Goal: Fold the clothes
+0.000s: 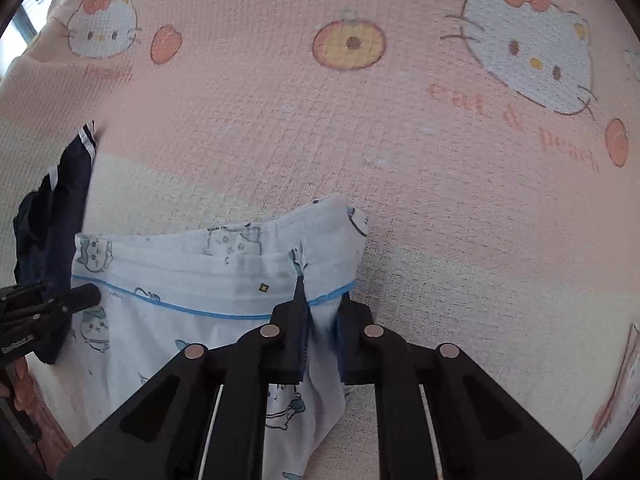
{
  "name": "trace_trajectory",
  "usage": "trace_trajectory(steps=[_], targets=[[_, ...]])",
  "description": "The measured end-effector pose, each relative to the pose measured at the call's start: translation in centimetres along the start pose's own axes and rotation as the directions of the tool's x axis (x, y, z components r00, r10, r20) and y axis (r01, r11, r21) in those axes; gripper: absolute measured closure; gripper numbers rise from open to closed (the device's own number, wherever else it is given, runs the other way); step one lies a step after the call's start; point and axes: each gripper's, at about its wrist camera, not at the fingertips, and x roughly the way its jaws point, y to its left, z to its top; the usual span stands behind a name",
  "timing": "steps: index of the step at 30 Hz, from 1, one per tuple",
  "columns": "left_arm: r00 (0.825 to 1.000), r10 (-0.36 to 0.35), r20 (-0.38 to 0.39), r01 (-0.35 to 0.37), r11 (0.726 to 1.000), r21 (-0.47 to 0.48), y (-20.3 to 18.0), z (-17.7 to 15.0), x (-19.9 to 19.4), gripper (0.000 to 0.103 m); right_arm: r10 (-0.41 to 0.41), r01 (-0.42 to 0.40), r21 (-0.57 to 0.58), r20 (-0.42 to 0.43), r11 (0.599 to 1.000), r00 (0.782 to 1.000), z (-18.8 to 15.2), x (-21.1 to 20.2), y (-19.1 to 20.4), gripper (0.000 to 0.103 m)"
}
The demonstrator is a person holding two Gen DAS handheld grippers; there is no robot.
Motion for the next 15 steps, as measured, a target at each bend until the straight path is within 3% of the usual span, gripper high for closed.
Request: trace_trajectory(steps=[4,8,11,13,15], targets=[[0.992,-0.117,0.040,0.116,0.993,0.011,-2.5,-0.7,-2.9,0.099,-0.026,0.023,0.026,0.130,0.999,0.991,-2.9,-6.7,-1.7,0.094],[0.974,-0.223,0.041,0.218,0.970,0.106,-6.6,-0.8,-4.0,0.099,-0.044,0.033,0.057,0.201,0.998,0.979,-5.0,-13.7,-4.6,0.094],[0.975,-0.222,0.017,0.217,0.964,0.156,-8.2,1.4,-2.3,0.099,-0.063,0.049,0.073,0.206,0.996,0.976,-4.7,-16.4,-7.3,0.094],[0.981,-0.191,-0.037,0.194,0.965,0.175,-8.6,2.7,0.1,0.098,-0.060,0.049,0.067,0.188,0.997,0.980,-3.2,-15.2,-8.6,0.092],[0.987,-0.140,-0.081,0.152,0.974,0.168,-8.4,3.5,2.4,0.097,-0.111,0.103,0.080,0.110,0.991,0.988,-2.2,-11.8,-9.8,0.081]])
